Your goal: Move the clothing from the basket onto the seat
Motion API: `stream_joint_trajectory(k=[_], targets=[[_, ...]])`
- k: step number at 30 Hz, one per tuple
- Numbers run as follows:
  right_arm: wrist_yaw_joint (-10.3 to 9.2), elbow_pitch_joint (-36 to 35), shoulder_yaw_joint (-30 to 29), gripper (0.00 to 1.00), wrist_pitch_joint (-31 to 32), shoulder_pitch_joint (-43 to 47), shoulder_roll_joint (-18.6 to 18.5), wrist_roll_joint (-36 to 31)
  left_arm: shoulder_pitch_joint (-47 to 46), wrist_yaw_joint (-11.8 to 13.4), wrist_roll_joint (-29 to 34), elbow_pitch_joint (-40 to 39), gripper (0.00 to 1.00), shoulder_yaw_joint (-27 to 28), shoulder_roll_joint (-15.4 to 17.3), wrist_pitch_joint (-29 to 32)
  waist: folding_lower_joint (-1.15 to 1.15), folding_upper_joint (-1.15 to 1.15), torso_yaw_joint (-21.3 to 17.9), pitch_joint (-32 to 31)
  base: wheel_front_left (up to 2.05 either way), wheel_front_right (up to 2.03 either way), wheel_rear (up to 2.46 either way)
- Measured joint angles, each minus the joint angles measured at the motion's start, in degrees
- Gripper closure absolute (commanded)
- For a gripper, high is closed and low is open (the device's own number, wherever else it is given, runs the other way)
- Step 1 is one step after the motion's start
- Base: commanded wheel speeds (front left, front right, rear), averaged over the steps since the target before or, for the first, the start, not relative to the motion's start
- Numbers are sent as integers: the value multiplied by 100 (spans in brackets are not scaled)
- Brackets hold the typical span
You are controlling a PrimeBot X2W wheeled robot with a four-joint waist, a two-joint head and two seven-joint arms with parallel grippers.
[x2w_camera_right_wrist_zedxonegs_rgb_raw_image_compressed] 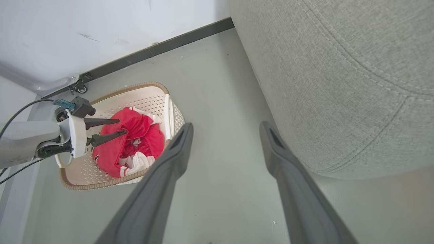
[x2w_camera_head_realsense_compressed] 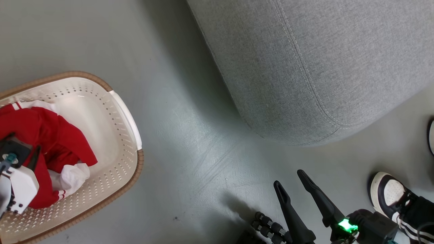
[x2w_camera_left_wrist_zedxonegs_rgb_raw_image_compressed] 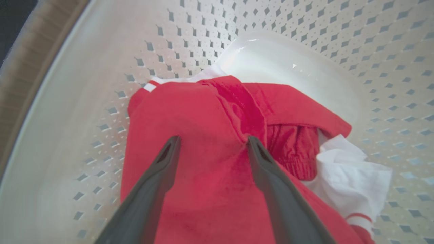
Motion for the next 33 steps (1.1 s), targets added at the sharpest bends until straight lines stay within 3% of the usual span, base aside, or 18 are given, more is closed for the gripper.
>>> stream_joint_trajectory(k=[14, 15, 16, 33], targets=[[0, -87, 9, 0, 0, -2, 3, 3, -452, -1, -11, 441, 0, -141, 147, 45, 0, 0, -84, 220, 0, 0, 0], [0, -87, 10, 0, 0, -2, 3, 18, -454, -1, -27, 479, 52, -183, 143, 45, 0, 0, -87, 229, 0, 0, 0], [0, -86, 12, 0, 0, -7, 3, 44, -454, -1, -73, 528, 97, -200, 124, 45, 0, 0, -90, 238, 0, 0, 0], [0, -107, 38, 0, 0, -539, 2, 252, -543, -1, -314, 900, 100, -534, 102, -160, 0, 0, -88, 151, 0, 0, 0]])
